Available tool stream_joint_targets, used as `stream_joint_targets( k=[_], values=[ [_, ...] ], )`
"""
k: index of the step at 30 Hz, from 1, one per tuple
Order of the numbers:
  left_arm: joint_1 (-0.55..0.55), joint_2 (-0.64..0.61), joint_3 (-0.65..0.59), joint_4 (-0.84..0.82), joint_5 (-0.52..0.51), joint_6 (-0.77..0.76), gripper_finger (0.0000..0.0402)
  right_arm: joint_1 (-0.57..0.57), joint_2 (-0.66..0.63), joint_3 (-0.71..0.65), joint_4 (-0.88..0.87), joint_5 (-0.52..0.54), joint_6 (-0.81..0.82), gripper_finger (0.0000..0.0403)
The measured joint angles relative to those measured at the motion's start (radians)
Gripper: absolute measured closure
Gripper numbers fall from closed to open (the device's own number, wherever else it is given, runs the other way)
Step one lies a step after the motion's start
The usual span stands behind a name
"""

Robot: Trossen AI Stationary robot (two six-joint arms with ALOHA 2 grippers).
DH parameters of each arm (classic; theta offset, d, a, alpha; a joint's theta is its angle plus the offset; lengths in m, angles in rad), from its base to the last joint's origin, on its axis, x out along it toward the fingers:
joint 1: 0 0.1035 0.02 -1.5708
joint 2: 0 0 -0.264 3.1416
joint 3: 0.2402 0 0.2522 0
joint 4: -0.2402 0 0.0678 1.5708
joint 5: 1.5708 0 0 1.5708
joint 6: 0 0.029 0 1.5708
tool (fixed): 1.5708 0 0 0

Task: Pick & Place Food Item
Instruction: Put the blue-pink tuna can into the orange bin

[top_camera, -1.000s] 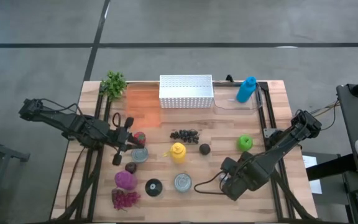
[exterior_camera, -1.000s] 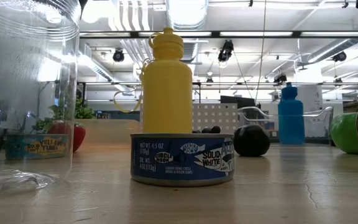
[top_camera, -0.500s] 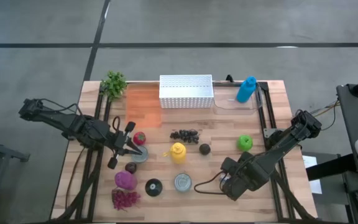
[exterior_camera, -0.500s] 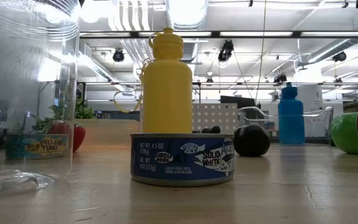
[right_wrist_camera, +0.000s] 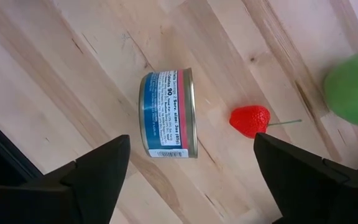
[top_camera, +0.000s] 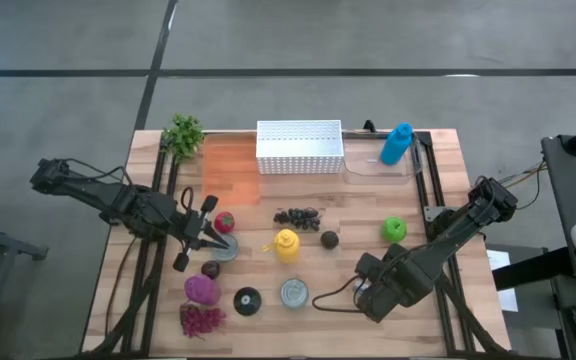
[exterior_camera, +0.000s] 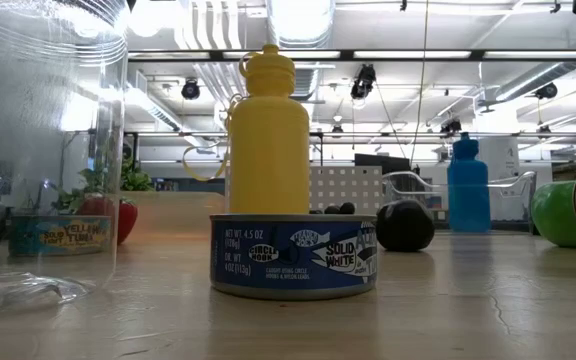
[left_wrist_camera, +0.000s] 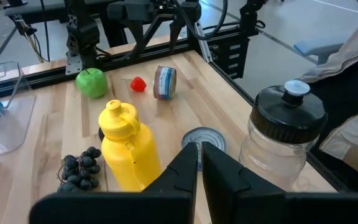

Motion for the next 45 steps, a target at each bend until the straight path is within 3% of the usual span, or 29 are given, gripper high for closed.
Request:
stream_joint_targets(
  k=[27, 45],
  values=[
    [0.000, 0.000, 0.000, 0.000, 0.000, -0.002, 0.0375, 0.000, 0.004, -0.006, 0.009, -0.030, -0.045, 0.0048],
    [0.000, 0.000, 0.000, -0.040, 0.000, 0.000, 0.0375, 0.001, 0.026, -0.137, 0.173, -0.044, -0.073, 0.0032]
  ],
)
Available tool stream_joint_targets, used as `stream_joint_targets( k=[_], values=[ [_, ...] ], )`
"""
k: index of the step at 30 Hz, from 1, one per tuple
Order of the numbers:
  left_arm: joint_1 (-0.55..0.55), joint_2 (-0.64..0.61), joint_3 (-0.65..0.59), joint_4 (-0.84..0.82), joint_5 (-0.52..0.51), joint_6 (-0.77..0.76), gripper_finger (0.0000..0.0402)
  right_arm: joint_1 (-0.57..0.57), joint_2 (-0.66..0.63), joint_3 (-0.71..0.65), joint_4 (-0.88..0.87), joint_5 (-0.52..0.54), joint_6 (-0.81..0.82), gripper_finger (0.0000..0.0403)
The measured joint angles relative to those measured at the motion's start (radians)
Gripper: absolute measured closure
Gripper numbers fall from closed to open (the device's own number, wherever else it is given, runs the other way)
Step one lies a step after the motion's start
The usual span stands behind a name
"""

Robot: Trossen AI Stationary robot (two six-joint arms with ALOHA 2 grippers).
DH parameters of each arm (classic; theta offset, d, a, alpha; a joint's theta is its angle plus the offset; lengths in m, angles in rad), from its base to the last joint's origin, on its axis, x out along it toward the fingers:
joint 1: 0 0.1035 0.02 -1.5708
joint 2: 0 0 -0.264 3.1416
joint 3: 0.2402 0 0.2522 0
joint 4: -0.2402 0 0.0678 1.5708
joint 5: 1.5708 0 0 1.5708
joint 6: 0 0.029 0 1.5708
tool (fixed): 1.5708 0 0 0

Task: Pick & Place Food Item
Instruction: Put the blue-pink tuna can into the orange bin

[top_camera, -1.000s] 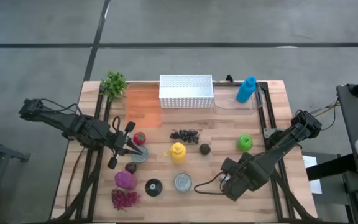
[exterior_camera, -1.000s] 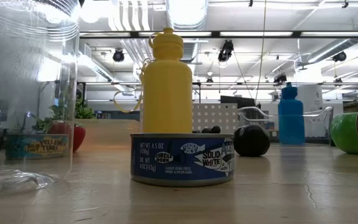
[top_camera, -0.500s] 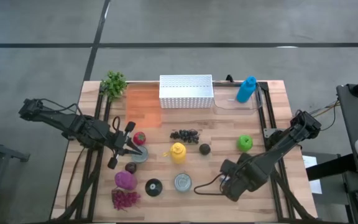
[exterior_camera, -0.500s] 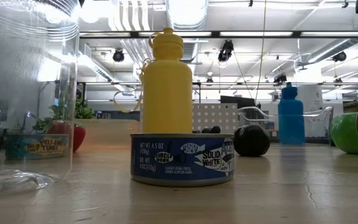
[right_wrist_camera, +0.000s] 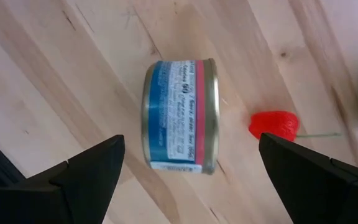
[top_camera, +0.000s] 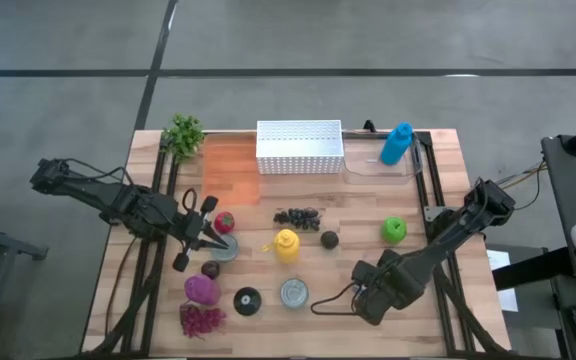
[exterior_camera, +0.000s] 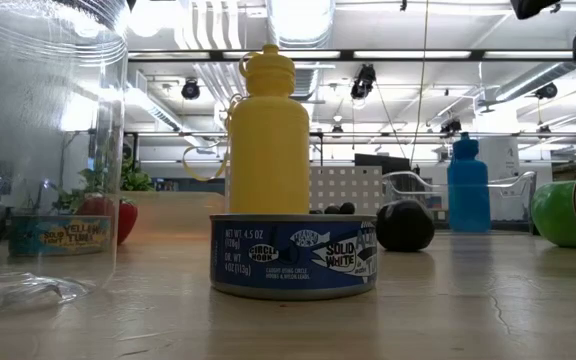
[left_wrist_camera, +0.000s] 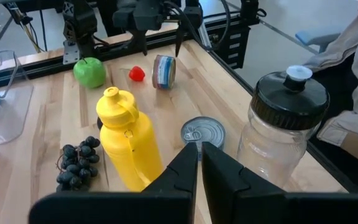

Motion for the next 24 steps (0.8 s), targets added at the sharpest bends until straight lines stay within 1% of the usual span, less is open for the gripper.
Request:
stream_joint_targets(
  k=[6, 19, 22, 24],
  values=[
    [0.000, 0.000, 0.000, -0.003, 0.000, 0.000, 0.0375, 0.000, 0.000, -0.041, 0.016, 0.023, -0.005, 0.0032],
    [0.000, 0.000, 0.000, -0.004, 0.000, 0.000, 0.0375, 0.000, 0.000, -0.138, 0.147, 0.024, -0.024, 0.0033],
    [0.000, 0.000, 0.000, -0.004, 0.000, -0.001, 0.0375, 0.000, 0.000, -0.146, 0.165, 0.025, -0.036, 0.0039],
    [0.000, 0.000, 0.000, -0.004, 0.000, -0.001, 0.0375, 0.000, 0.000, -0.147, 0.168, 0.026, -0.046, 0.0051]
  ],
)
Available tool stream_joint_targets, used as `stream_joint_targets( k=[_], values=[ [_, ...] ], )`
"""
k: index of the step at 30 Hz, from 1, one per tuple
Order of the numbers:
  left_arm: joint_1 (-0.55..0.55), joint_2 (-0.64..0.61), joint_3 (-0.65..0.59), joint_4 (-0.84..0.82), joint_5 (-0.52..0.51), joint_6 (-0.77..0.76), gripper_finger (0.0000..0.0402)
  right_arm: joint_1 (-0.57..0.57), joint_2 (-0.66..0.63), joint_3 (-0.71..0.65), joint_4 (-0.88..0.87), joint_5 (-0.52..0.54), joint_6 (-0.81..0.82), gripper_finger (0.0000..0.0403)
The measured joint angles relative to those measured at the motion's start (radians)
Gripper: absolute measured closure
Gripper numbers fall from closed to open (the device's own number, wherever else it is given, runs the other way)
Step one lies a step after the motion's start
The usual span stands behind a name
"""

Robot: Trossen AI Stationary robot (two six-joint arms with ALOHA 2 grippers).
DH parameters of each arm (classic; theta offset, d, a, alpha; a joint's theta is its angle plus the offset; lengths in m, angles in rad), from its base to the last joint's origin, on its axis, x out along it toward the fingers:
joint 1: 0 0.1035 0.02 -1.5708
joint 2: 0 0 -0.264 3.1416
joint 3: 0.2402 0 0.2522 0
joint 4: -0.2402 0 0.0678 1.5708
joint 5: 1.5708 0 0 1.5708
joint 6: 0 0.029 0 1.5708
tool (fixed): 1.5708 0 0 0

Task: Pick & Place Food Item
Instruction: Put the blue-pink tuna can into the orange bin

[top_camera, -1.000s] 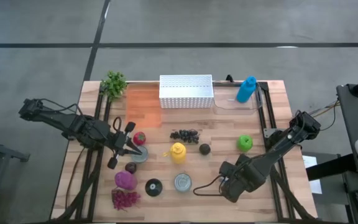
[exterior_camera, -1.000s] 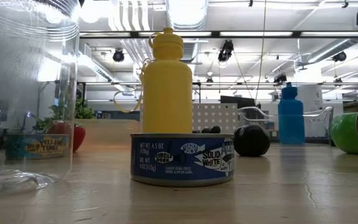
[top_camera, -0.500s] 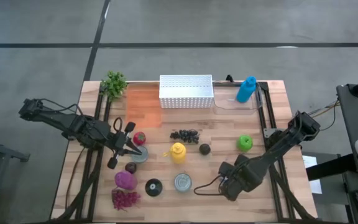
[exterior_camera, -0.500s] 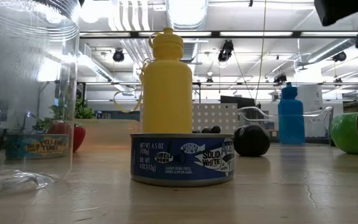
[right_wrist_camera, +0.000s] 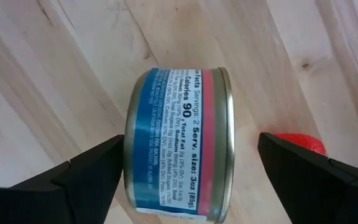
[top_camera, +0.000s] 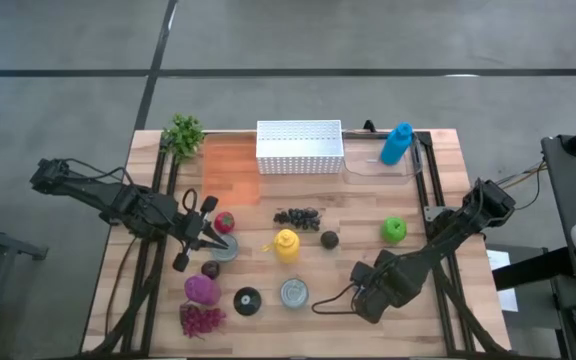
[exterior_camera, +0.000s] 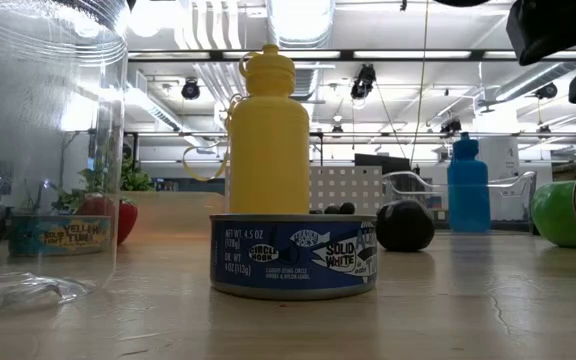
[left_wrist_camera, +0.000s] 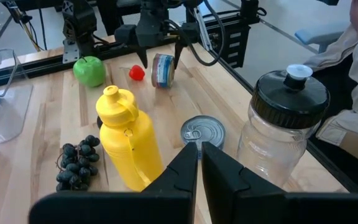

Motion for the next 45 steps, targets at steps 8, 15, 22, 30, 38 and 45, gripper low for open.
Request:
stream_joint_targets(
  k=[8, 15, 22, 30, 38, 45],
  values=[
    [0.000, 0.000, 0.000, 0.000, 0.000, -0.002, 0.0375, 0.000, 0.000, -0.024, 0.009, 0.000, 0.026, 0.0132],
    [0.000, 0.000, 0.000, 0.000, 0.000, -0.002, 0.0375, 0.000, 0.000, -0.032, 0.036, 0.000, 0.033, 0.0211],
    [0.000, 0.000, 0.000, 0.000, 0.000, -0.002, 0.0375, 0.000, 0.000, -0.033, 0.051, 0.008, 0.033, 0.0218],
    [0.000, 0.000, 0.000, 0.000, 0.000, -0.002, 0.0375, 0.006, 0.000, -0.025, 0.055, 0.091, 0.033, 0.0218],
    [0.000, 0.000, 0.000, 0.000, 0.000, -0.001, 0.0375, 0.020, 0.000, 0.017, 0.047, 0.186, 0.033, 0.0218],
    [0.000, 0.000, 0.000, 0.000, 0.000, 0.001, 0.0375, 0.056, 0.000, 0.113, -0.075, 0.354, 0.046, 0.0218]
  ],
)
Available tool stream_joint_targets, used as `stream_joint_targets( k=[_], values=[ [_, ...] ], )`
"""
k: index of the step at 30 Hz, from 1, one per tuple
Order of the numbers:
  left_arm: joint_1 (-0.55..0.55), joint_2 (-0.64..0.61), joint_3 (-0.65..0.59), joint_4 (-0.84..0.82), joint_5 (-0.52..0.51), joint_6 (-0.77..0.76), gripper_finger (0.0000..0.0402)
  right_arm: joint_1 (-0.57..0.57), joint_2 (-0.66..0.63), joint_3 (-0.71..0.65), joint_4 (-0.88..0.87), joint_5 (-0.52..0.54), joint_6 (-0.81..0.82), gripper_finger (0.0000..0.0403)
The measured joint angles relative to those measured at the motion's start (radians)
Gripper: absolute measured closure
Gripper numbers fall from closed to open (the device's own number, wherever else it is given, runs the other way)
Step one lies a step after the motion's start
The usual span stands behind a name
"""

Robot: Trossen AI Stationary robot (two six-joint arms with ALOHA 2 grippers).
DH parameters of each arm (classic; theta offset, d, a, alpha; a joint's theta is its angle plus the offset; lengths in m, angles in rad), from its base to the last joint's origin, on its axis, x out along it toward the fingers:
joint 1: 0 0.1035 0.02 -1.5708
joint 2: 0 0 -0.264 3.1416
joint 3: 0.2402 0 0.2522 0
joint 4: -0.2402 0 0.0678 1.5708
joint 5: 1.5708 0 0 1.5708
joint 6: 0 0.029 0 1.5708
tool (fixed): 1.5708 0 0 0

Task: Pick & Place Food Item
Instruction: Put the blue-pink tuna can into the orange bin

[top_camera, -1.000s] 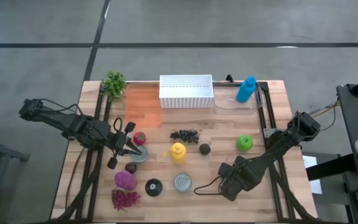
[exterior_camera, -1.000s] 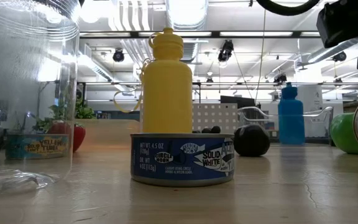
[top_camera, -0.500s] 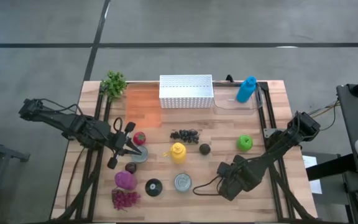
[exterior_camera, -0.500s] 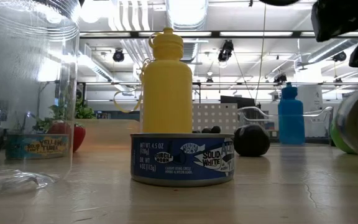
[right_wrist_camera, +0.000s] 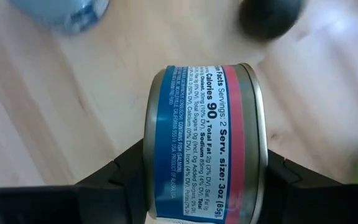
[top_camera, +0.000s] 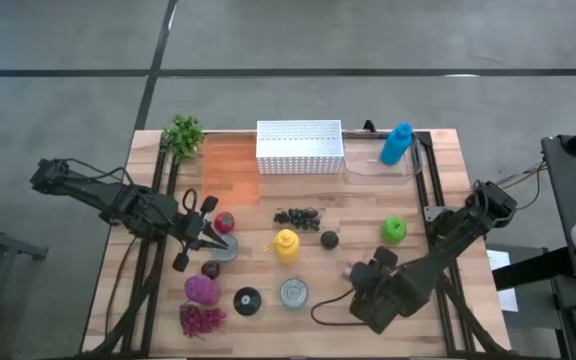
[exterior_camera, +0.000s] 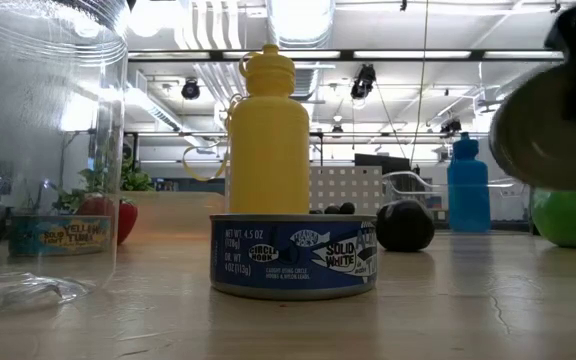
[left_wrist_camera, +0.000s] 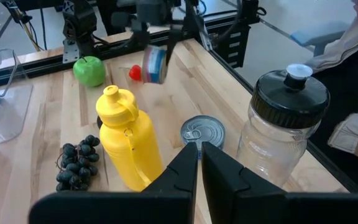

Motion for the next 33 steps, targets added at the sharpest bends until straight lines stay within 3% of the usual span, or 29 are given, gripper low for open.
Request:
stream_joint_targets(
  k=[7, 11, 26, 33],
  values=[
    [0.000, 0.000, 0.000, 0.000, 0.000, 0.000, 0.0375, 0.035, -0.001, 0.138, -0.201, 0.266, 0.047, 0.0218],
    [0.000, 0.000, 0.000, 0.000, 0.000, 0.000, 0.0375, 0.048, -0.018, 0.170, -0.214, 0.401, 0.045, 0.0218],
    [0.000, 0.000, 0.000, -0.002, 0.000, -0.001, 0.0375, 0.051, -0.047, 0.271, -0.211, 0.738, -0.171, 0.0218],
    [0.000, 0.000, 0.000, -0.002, 0.000, -0.003, 0.0375, 0.034, -0.059, 0.271, -0.211, 0.767, -0.189, 0.0218]
  ],
)
